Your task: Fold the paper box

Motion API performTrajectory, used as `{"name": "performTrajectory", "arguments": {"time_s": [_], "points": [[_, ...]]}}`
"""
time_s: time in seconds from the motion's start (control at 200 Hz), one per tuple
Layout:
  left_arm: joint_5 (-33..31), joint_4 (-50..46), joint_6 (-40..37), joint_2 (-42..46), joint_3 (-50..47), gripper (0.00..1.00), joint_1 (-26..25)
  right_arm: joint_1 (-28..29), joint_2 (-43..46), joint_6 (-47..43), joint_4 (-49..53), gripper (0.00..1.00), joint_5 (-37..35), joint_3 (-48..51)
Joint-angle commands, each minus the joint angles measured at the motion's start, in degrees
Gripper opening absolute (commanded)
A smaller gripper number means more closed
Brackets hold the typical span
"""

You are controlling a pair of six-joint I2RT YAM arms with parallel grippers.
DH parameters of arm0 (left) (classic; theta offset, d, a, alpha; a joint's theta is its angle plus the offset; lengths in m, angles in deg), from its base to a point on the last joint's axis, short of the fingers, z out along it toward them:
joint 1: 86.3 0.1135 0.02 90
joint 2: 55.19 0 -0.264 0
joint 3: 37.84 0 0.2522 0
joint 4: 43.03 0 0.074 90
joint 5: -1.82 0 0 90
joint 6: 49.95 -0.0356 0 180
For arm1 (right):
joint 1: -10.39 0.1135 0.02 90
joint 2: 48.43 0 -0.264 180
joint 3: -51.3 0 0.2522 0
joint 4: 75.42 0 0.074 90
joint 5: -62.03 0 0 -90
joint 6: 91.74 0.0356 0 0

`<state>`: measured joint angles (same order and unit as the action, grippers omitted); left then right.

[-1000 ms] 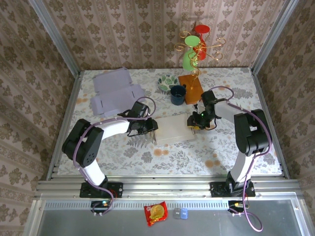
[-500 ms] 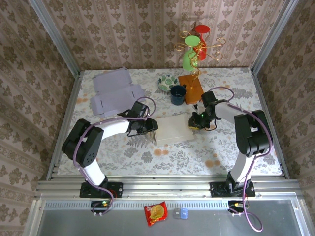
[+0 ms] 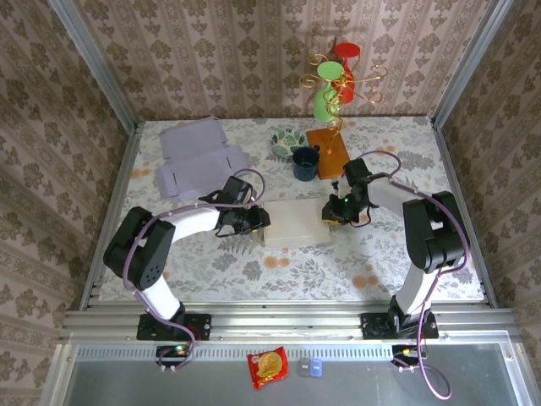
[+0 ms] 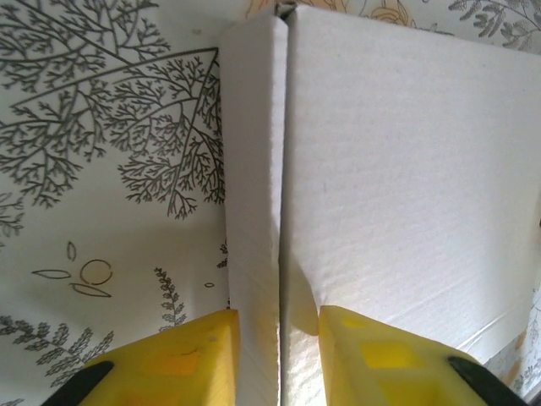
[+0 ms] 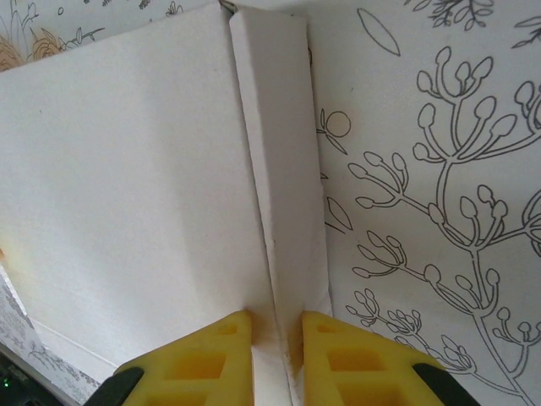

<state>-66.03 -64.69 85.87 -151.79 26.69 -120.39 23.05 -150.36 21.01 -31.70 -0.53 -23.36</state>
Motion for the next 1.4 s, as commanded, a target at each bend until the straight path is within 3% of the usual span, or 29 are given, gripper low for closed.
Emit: {"name": "performTrajectory", "arguments": {"time_s": [0.0,0.09,0.185,0.38,0.945,1.395], "points": [[1.3,-0.1,-0.5,-2.2,-0.5,0.27,-0.2,0.6,1.2,1.2,2.0,0.19,-2.0,1.2],[1.1,-0.1,-0.7,-3.5,-0.1,0.21,-0.5,0.5,2.1,1.5,1.8,0.22,-2.0,1.4],[0.5,0.0,-0.8,-3.8,-0.4,0.15,-0.6,0.1,3.5,1.4,1.2,0.32,-1.0,2.2],[-0.3,0.6,-0.9,-2.6,-1.5,0.14,-0.4,-2.9,6.2,3.3,-6.4,0.51,4.8,5.5],[1.8,4.5,0.6,-1.7,-5.2,0.12,0.9,-6.3,2.1,4.9,-14.2,0.54,12.9,8.7],[3.3,6.9,0.6,-1.0,-9.5,0.08,4.2,-6.3,2.3,5.1,-17.7,0.68,19.3,10.7]]}}
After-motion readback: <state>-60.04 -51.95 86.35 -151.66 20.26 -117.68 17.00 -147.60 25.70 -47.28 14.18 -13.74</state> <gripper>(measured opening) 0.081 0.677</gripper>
